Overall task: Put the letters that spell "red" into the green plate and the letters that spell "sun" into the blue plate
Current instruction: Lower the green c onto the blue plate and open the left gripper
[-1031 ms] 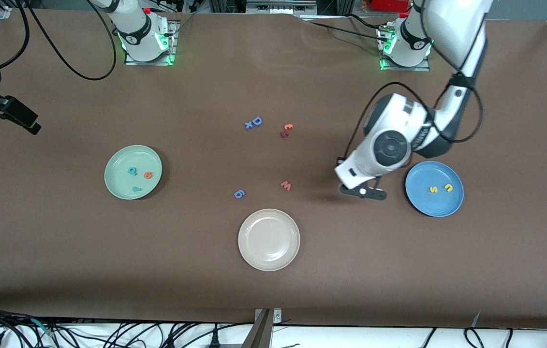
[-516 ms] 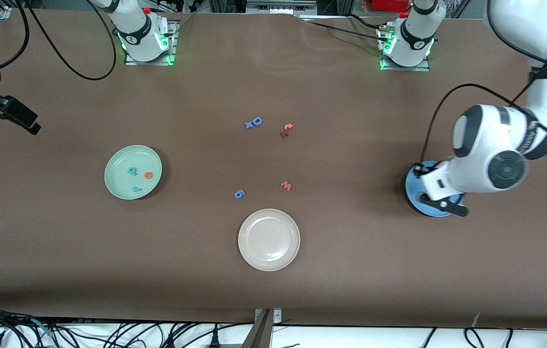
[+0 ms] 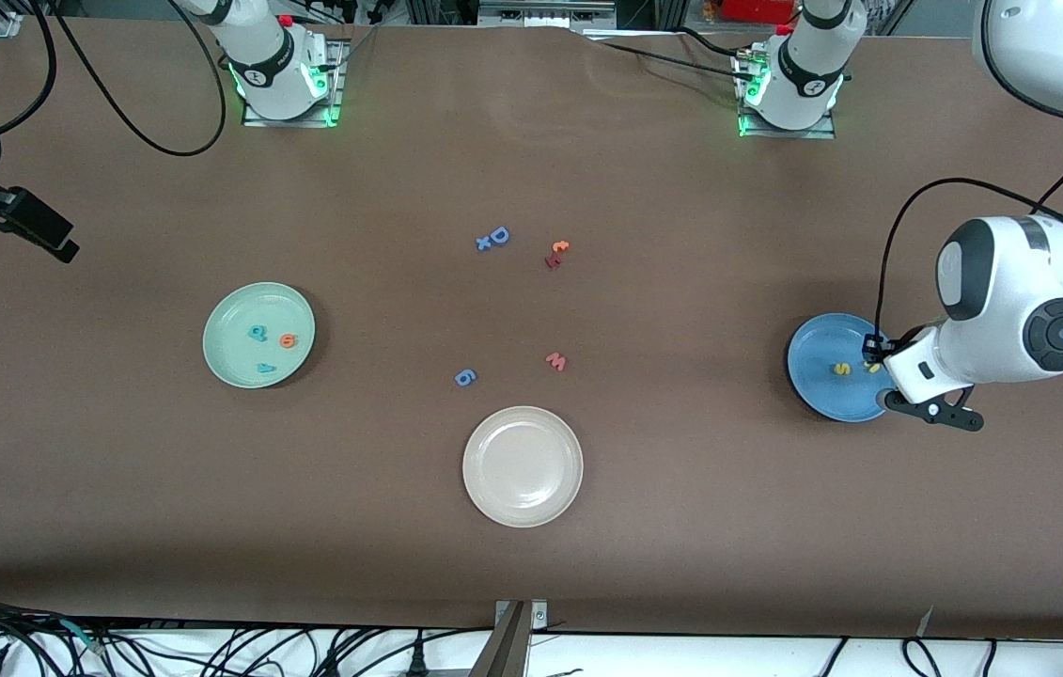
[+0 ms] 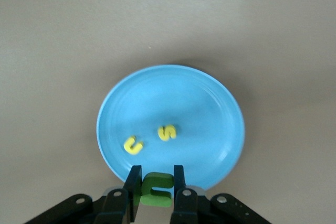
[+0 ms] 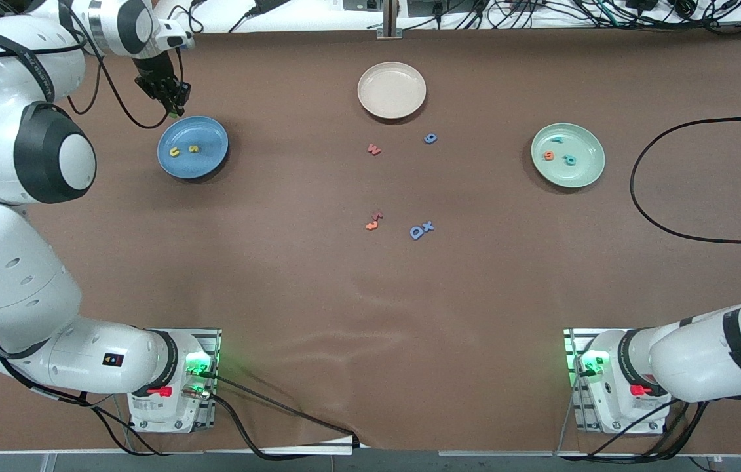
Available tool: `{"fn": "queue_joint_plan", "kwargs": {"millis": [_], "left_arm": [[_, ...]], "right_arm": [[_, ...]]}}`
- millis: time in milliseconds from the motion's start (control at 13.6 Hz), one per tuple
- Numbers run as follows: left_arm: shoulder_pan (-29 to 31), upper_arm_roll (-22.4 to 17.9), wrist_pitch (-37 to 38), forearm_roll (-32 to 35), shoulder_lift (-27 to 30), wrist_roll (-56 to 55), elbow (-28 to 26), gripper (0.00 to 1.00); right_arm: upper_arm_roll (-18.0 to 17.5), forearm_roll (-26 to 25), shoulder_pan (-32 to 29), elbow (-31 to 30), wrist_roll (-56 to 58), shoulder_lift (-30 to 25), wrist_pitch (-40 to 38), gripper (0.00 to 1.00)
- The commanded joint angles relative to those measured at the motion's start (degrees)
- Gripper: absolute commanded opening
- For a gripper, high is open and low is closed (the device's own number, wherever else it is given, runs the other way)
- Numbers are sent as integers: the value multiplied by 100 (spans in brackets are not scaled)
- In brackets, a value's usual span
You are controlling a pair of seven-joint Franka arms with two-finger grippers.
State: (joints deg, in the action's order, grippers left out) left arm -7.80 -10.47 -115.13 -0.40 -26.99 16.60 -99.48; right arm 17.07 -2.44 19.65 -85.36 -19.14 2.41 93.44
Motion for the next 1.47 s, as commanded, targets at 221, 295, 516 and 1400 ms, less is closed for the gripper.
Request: {"fn": "queue_joint_plan", "kwargs": {"millis": [221, 295, 516, 1400], "left_arm": [[113, -8, -564, -179, -368, 45, -124, 26], [121, -8, -607, -188, -403, -7, -98, 32], [130, 1, -564, -373, -377, -87, -63, 100], [-222, 54, 1386, -285, 1800, -2610, 236, 100]], "right_arm": [[-11, 60, -5, -7, 15, -65, 26, 100], [-11, 60, -5, -7, 24, -65, 17, 100], [-11, 77, -5, 10, 24, -57, -44, 100], [-11, 95, -5, 19, 41, -57, -54, 100]]}}
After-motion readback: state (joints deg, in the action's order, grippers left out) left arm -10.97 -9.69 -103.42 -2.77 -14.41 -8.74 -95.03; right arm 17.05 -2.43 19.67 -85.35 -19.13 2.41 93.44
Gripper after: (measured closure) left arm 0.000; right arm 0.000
